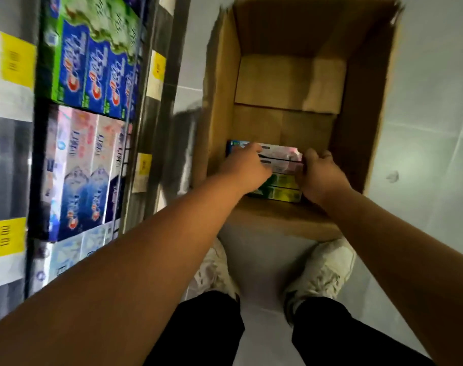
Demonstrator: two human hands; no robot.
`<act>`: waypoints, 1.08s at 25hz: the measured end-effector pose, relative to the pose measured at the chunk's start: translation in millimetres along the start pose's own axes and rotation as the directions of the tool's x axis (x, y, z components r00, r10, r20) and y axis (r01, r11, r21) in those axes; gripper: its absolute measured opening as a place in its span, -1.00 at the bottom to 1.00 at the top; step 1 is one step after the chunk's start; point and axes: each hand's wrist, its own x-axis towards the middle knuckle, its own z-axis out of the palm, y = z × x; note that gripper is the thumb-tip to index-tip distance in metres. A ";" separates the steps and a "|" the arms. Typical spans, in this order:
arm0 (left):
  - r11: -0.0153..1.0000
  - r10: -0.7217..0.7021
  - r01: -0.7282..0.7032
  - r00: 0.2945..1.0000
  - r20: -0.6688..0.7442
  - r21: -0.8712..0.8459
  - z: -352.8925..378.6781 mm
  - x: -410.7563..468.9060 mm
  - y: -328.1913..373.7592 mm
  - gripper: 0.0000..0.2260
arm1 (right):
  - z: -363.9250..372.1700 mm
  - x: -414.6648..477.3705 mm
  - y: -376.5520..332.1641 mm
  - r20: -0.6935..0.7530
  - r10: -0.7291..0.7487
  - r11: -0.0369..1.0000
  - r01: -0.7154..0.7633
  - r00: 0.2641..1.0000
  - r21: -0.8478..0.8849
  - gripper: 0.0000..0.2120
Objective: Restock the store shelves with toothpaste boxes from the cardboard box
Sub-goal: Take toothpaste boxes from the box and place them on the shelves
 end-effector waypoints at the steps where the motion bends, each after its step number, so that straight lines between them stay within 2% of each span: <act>1: 0.998 -0.059 0.058 0.998 0.031 0.018 7.8 14.6 -6.8 -0.42 | 10.1 11.7 2.5 0.045 0.035 0.999 -0.036 0.998 0.028 -0.55; 3: 0.988 -0.153 0.154 0.986 0.063 -0.019 21.4 39.5 -18.1 -0.32 | 28.3 33.5 6.3 0.127 0.087 0.991 -0.099 0.988 0.090 -0.43; 5: 0.968 -0.207 0.212 0.977 0.050 -0.134 32.6 58.7 -27.9 -0.24 | 39.8 49.3 8.9 0.161 0.116 0.982 -0.138 0.980 0.129 -0.37; 8: 0.918 -0.226 0.226 0.973 0.040 -0.325 43.5 76.8 -43.1 -0.14 | 45.2 66.5 14.3 0.123 0.104 0.973 -0.127 0.987 0.194 -0.42; 10: 0.918 -0.196 0.188 0.981 0.012 -0.348 46.5 81.4 -48.8 -0.14 | 43.5 76.2 18.2 0.064 0.082 0.968 -0.095 0.995 0.230 -0.44; 14: 0.976 -0.052 0.038 0.997 -0.060 -0.216 45.7 85.0 -51.5 -0.23 | 38.5 94.2 18.2 -0.008 0.085 0.957 -0.079 0.996 0.280 -0.52; 18: 0.996 0.086 -0.082 0.991 -0.100 0.048 48.4 91.5 -50.8 -0.43 | 31.2 112.1 16.2 -0.116 0.099 0.970 -0.069 0.988 0.235 -0.60; 22: 0.983 0.078 -0.070 0.996 -0.043 0.170 46.5 105.7 -51.1 -0.51 | 29.6 124.3 19.4 -0.080 0.072 0.965 -0.050 0.994 0.256 -0.60; 24: 0.962 0.096 -0.084 0.995 -0.034 0.261 45.5 109.6 -51.4 -0.58 | 28.1 124.6 19.0 -0.039 0.126 0.883 -0.094 0.991 0.461 -0.64; 27: 0.914 0.181 -0.155 0.983 -0.034 0.374 46.0 108.2 -53.5 -0.58 | 24.6 121.5 16.0 0.027 0.223 0.656 -0.171 0.974 0.735 -0.66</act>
